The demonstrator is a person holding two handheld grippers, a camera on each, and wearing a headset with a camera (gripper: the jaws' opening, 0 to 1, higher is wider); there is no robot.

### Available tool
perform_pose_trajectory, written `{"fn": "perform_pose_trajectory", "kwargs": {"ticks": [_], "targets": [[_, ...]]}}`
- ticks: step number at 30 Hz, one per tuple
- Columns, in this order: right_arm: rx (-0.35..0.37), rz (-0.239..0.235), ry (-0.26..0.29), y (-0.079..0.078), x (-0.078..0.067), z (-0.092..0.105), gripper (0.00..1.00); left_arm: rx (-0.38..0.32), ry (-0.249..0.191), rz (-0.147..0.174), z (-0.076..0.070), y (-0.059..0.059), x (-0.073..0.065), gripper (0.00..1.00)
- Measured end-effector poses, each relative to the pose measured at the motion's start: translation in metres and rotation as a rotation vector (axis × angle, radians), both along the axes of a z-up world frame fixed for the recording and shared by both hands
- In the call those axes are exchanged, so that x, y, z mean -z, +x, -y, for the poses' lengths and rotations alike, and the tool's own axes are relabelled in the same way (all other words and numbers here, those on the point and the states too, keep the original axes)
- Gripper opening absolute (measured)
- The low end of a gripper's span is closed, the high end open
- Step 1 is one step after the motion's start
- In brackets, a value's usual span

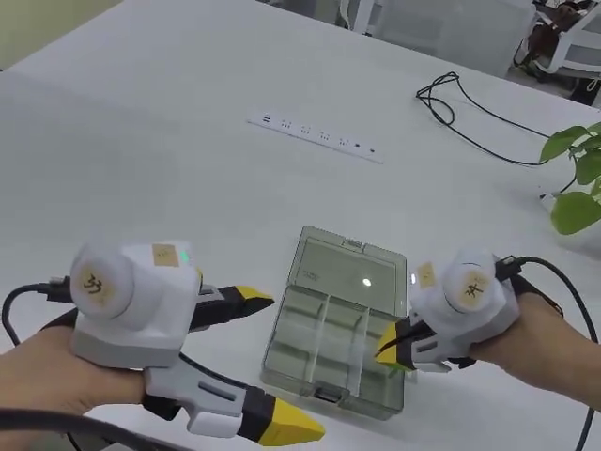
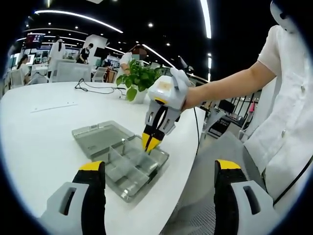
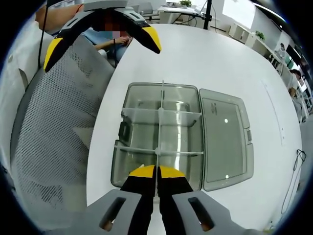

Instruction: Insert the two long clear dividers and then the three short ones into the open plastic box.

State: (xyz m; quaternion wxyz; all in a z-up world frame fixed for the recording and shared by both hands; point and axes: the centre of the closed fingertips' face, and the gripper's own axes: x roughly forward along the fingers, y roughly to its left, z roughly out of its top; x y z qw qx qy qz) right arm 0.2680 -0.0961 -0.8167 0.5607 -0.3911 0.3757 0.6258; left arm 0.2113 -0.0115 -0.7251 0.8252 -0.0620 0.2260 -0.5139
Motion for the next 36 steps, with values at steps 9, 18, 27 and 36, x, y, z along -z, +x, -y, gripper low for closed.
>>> {"fn": "perform_pose_trajectory", "kwargs": {"ticks": [9, 18, 27, 36], "targets": [[0.001, 0.01, 0.0, 0.001, 0.0, 0.0, 0.04, -0.002, 0.012, 0.001, -0.003, -0.001, 0.0, 0.96], [0.062, 0.005, 0.059, 0.002, -0.015, -0.001, 0.11, 0.002, 0.039, 0.017, -0.008, -0.002, 0.001, 1.0], [0.179, 0.011, 0.169, 0.003, -0.046, 0.011, 0.21, -0.005, 0.057, 0.03, -0.015, -0.001, 0.001, 1.0], [0.316, 0.026, 0.281, 0.0, -0.071, 0.031, 0.33, -0.013, 0.071, 0.044, -0.028, 0.003, -0.002, 1.0]]}}
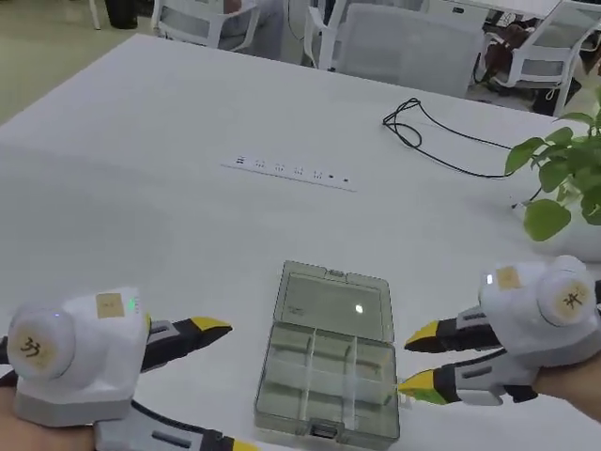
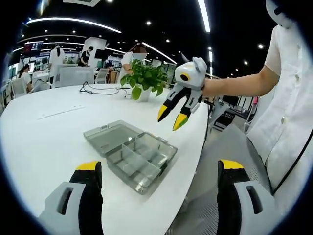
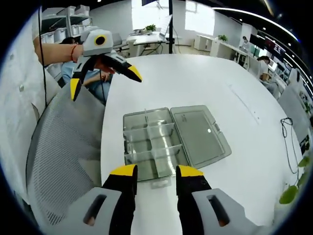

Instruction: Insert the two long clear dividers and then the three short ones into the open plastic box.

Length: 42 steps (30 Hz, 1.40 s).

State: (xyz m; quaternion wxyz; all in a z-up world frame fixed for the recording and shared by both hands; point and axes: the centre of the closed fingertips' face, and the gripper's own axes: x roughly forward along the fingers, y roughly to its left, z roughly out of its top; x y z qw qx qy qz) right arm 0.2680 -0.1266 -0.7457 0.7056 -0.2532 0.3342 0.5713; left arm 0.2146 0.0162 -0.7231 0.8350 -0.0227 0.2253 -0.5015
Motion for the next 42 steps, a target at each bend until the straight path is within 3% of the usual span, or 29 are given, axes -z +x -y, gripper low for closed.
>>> {"fn": "perform_pose_trajectory", "kwargs": {"ticks": [10, 19, 30, 35, 42], "targets": [[0.132, 0.0, 0.082, -0.007, -0.004, 0.026, 0.47, -0.007, 0.019, 0.019, -0.006, 0.006, -0.002, 1.0], [0.204, -0.007, 0.122, -0.013, -0.002, 0.043, 0.58, -0.006, 0.031, 0.016, -0.008, 0.006, -0.002, 1.0], [0.245, -0.012, 0.155, -0.017, -0.001, 0.052, 0.69, -0.004, 0.039, 0.018, -0.008, 0.004, -0.002, 1.0], [0.262, -0.021, 0.196, -0.019, -0.003, 0.051, 0.73, -0.002, 0.042, 0.02, -0.008, 0.003, -0.001, 1.0], [0.259, -0.034, 0.204, -0.024, 0.001, 0.048, 0.77, -0.001, 0.042, 0.015, -0.009, 0.001, 0.0, 1.0]]}}
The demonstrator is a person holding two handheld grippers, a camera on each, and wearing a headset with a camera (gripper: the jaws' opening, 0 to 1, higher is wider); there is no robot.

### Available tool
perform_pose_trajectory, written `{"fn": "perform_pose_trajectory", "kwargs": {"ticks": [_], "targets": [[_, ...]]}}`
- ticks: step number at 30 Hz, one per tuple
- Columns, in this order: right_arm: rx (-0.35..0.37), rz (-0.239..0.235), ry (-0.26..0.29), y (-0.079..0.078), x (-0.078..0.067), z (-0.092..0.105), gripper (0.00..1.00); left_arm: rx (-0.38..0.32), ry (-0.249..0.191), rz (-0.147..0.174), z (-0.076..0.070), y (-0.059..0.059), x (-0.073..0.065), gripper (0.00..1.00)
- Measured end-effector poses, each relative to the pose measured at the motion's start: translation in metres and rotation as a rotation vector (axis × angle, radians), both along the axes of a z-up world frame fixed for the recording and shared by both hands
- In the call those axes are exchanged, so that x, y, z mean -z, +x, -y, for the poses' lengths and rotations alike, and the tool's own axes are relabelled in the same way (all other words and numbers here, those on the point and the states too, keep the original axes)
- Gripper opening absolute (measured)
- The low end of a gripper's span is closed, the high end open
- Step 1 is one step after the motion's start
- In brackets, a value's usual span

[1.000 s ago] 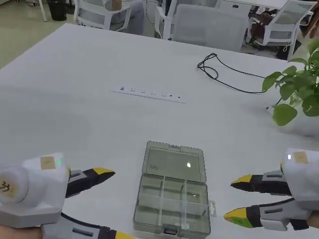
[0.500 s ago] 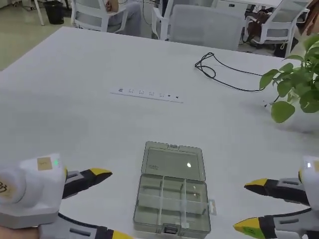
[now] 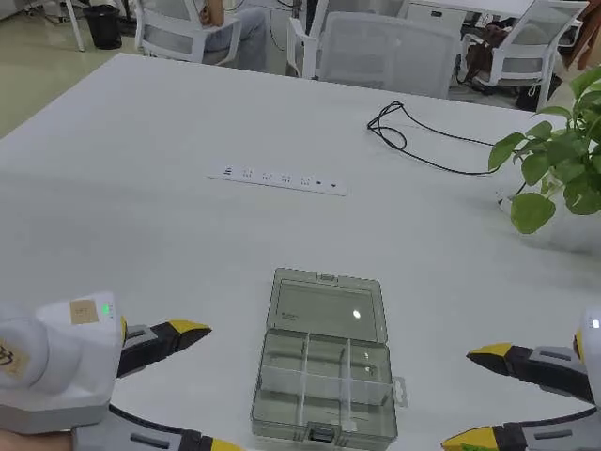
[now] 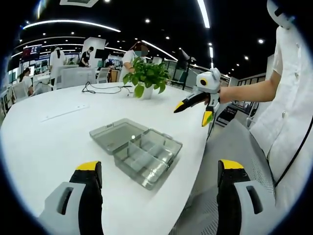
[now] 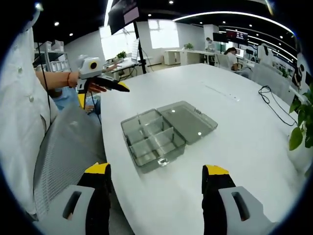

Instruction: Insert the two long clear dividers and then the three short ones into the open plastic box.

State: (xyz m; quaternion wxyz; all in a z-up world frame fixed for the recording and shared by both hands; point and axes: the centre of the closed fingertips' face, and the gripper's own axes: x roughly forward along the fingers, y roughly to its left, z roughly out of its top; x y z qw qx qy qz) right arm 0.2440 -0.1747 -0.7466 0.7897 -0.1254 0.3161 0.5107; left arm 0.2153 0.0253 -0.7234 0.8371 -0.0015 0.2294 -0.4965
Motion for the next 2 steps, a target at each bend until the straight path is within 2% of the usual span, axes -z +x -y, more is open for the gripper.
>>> {"fn": "perform_pose_trajectory", "kwargs": {"ticks": [2], "targets": [[-0.003, 0.001, -0.004, -0.0014, 0.0009, -0.0003, 0.79, 0.002, 0.0, 0.0, -0.0003, -0.0008, 0.0008, 1.0]]}}
